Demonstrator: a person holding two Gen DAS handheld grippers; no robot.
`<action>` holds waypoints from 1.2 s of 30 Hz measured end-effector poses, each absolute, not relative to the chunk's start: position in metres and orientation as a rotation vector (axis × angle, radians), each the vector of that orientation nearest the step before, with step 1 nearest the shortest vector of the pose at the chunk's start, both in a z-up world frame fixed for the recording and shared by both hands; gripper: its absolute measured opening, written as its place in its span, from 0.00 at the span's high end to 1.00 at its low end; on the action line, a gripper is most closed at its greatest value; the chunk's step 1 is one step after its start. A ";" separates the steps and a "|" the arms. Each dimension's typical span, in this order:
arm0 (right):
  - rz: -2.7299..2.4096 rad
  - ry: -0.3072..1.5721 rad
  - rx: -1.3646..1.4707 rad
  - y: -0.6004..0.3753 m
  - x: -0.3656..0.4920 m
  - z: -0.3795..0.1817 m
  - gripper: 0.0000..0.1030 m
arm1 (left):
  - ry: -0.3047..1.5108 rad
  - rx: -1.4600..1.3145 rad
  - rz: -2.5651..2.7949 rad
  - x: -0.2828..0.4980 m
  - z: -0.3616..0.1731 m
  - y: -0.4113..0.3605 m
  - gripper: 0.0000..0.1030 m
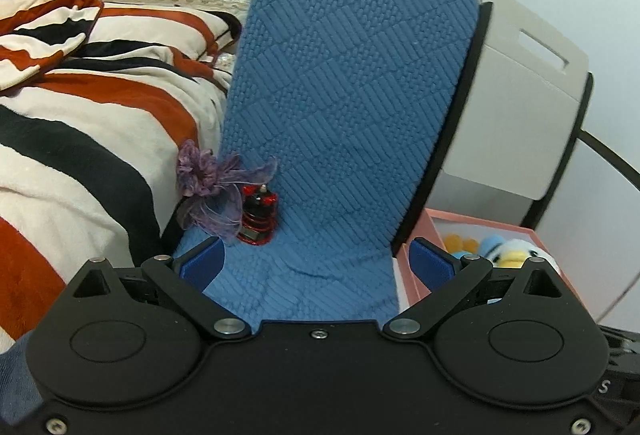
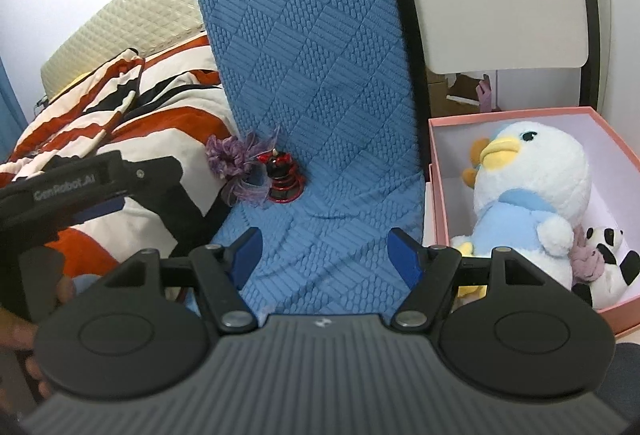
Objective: Organize objects
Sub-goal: 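Move both tools back toward the purple scrunchie and red figurine on the seat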
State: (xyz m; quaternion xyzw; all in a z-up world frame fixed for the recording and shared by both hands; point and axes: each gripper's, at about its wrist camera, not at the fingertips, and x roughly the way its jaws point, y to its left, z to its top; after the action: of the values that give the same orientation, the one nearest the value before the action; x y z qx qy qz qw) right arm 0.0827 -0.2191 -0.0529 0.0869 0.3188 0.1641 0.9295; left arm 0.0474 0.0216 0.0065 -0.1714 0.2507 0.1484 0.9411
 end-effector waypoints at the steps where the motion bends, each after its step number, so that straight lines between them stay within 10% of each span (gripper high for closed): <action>1: 0.334 0.650 0.169 -0.218 0.084 -0.054 0.25 | 0.502 -0.355 0.302 0.049 0.005 0.024 0.00; 4: 0.330 0.645 0.180 -0.220 0.090 -0.056 0.00 | 0.505 -0.373 0.310 0.058 -0.001 0.031 0.00; 11: 0.344 0.644 0.208 -0.221 0.108 -0.062 0.00 | 0.538 -0.375 0.310 0.085 -0.014 0.044 0.00; 36: 0.385 0.703 0.202 -0.139 0.219 -0.124 0.29 | 0.711 -0.291 0.436 0.228 -0.067 0.142 0.01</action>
State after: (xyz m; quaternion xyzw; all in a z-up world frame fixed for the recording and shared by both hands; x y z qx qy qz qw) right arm 0.2194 -0.1394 -0.1241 0.0982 0.3414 0.1871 0.9158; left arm 0.2277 0.1423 -0.0669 -0.1408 0.3441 0.2109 0.9040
